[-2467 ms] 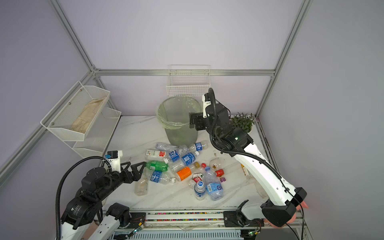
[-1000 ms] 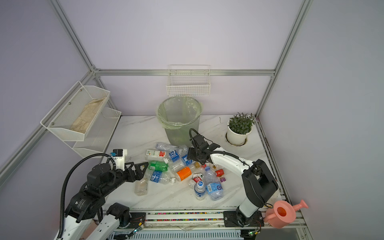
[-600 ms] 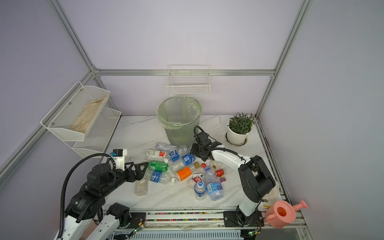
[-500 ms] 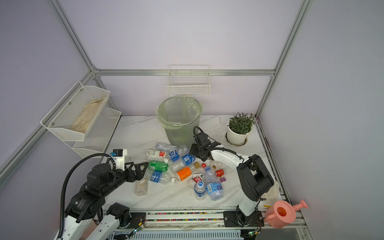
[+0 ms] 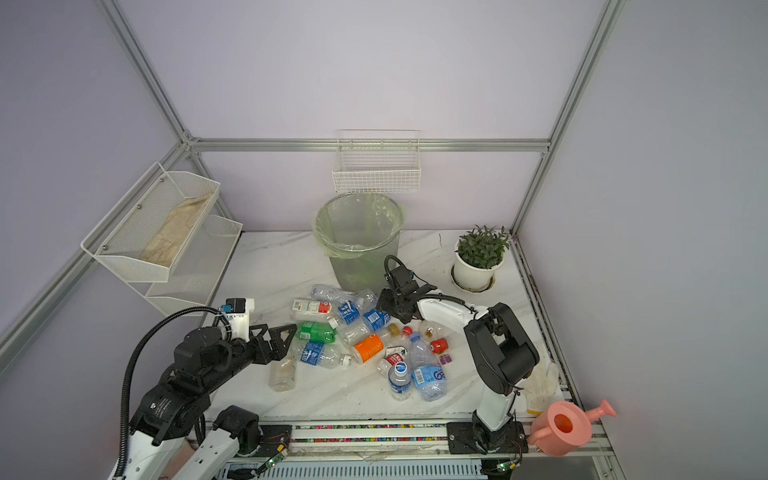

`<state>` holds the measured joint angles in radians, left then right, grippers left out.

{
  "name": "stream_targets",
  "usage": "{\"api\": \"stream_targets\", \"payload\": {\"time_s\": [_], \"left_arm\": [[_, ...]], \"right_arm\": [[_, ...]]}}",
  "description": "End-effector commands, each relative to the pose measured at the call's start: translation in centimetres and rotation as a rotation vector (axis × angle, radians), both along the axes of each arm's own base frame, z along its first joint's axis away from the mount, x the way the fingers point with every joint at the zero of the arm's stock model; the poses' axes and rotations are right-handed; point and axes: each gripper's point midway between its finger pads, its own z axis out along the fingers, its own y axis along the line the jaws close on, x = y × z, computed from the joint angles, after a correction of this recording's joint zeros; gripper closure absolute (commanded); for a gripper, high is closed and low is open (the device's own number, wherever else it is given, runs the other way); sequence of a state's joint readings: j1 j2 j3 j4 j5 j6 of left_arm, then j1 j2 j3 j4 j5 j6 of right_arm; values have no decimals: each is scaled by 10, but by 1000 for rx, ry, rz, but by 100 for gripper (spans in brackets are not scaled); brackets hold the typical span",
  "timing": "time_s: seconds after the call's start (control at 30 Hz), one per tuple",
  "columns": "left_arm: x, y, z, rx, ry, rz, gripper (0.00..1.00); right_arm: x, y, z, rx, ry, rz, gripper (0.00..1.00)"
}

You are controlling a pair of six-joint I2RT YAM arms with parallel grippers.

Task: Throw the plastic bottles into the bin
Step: 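Lower the right gripper and grasp the blue-labelled water bottle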

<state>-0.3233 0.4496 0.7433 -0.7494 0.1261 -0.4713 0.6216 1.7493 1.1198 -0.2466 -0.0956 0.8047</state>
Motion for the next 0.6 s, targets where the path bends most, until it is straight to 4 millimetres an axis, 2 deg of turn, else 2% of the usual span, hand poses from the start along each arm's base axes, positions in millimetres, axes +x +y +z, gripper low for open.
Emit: {"api": "stream_targets", "payload": {"time_s": [0.0, 0.2, 0.57], "left_arm": [[2, -4, -10, 1, 9, -18, 0], [0, -2, -7, 0, -6, -8, 0], [-1, -5, -5, -6, -12, -21, 0]], "right_arm": [[-1, 0, -9, 18, 14, -25, 28], [-2, 1, -26, 10, 55, -38, 26], [0, -3, -38, 0, 65, -80, 26]]}}
